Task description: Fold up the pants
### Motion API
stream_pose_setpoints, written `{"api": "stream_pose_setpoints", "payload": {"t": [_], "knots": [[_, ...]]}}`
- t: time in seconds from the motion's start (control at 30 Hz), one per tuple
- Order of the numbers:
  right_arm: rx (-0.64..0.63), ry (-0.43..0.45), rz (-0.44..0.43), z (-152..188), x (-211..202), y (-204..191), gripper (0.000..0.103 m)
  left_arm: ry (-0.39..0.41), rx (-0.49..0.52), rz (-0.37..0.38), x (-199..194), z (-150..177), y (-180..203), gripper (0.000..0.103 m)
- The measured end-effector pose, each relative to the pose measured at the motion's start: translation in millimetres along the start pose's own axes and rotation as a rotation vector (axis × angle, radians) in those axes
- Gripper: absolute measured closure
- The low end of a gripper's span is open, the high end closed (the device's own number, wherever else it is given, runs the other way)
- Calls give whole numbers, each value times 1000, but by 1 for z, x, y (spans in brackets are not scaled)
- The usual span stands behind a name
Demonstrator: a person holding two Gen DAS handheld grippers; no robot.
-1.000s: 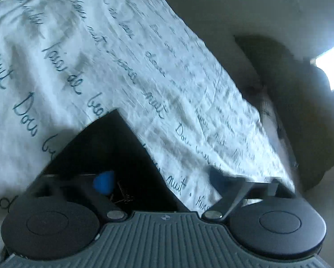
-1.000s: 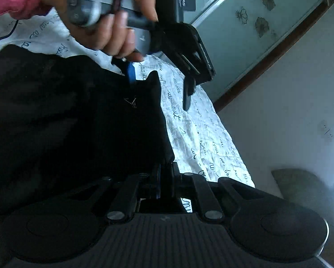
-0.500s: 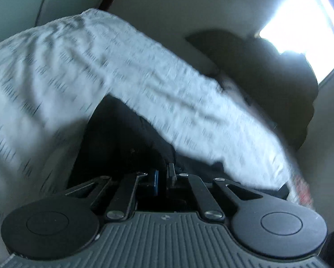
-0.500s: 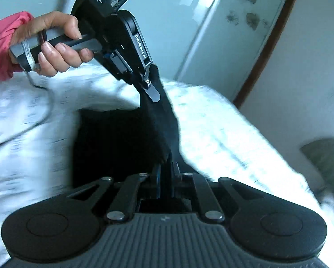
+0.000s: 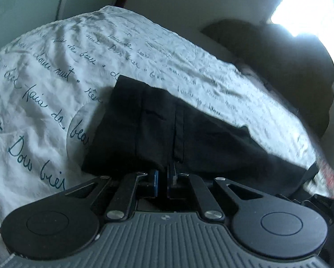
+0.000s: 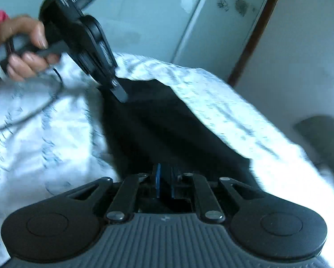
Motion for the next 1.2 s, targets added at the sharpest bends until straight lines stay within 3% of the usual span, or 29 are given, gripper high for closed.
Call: {"api": "stream_pose_setpoints", "payload": {"t": [0.07,0.3,0.37,0.4,0.43,0.47,0.5,0.53,0.57,0.7,0.77,0.87,0.93,1.0,1.03,1.1,1.13,1.2], "knots": [[-66,-25,66,8,2,4,85,5,-23,7,1,-2,1,97],[-189,-187,157,57,9,16,80,21,-65,10,-2,-3,0,97],[-240,-230,223,71,15,24,63,24,-58,4,-2,-3,0,97],[-264,-210,256,74,18,27,43,24,-56,-2,-1,-3,0,97],[-274,-176,273,75,21,30,35,23,-59,-8,0,-1,0,97],[-261,-164,258,75,24,32,37,20,-64,-14,1,0,-2,97],[-219,-171,233,75,27,35,50,18,-69,-17,1,1,-3,97],[-165,-187,205,73,29,38,92,20,-70,-19,-1,2,-4,97],[-152,-195,209,72,28,38,99,23,-65,-22,-3,3,-4,97],[-138,-176,172,67,-3,21,99,26,-46,-31,-15,3,-9,97],[-89,-171,111,64,-22,11,100,17,-36,-44,-14,3,-12,97],[-60,-198,89,72,-24,3,100,-40,-18,-72,5,8,-16,95],[-33,-249,64,81,-10,0,99,-61,2,-83,9,12,-15,87],[-48,-243,52,76,-17,-1,98,-61,30,-84,-3,13,-12,82],[-37,-237,16,75,-31,-1,91,-60,51,-91,-12,13,-11,77],[102,-166,-77,67,-57,14,78,-33,90,-135,-31,9,-11,72],[181,-122,-83,66,-68,25,76,-13,108,-156,-38,7,-9,70],[343,-56,-7,71,-77,53,70,26,157,-158,-48,0,7,66]]}}
Point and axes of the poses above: each gripper's, at about its wrist camera, not at the fingertips, and x roughly the way its jaws point, y to its right, z to its underside, the point moved 7 cm from there along x, roughly the way its jaws point
